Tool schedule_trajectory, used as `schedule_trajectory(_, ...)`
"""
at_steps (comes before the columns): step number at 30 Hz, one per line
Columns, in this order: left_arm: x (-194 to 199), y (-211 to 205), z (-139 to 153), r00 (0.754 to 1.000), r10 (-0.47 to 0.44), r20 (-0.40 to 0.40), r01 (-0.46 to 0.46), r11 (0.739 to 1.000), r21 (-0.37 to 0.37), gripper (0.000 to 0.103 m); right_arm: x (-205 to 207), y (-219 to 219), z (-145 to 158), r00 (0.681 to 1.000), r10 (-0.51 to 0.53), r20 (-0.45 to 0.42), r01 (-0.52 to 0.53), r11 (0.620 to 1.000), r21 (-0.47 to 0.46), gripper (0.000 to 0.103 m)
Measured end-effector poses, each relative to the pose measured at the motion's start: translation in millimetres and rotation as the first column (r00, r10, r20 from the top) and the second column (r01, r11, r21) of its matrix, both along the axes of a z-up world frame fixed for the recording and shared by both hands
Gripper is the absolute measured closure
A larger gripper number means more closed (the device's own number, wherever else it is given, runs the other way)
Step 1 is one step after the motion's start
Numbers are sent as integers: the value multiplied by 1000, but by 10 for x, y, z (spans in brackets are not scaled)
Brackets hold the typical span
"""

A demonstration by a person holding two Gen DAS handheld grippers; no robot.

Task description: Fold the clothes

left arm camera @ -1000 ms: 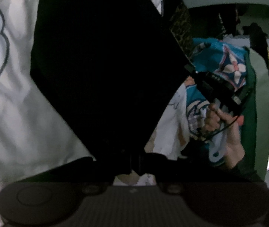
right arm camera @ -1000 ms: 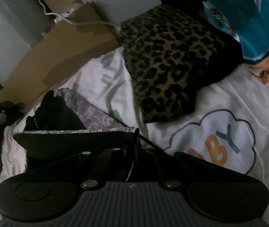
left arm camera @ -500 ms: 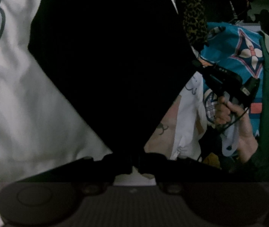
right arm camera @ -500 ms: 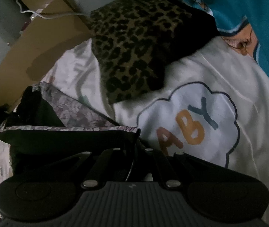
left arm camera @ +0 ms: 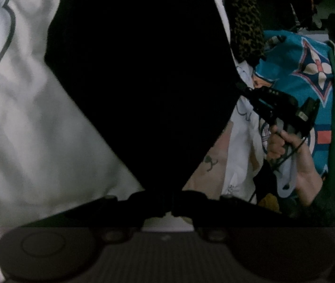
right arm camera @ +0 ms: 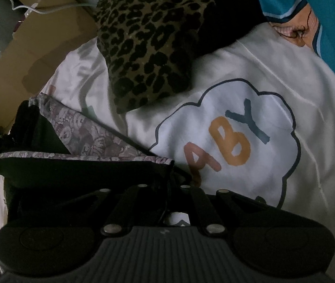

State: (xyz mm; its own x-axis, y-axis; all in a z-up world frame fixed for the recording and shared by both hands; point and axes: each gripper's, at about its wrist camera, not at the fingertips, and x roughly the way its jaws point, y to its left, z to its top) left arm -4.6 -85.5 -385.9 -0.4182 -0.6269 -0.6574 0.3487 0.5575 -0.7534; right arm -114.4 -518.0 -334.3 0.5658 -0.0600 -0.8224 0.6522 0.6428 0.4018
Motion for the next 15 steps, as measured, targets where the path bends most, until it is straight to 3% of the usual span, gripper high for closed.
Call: schedule_trajectory(15,-13,-25,41,1000,-30,4,30,1000,-5,100,-11,39,67,999,10,-50,-12,999,-47,102)
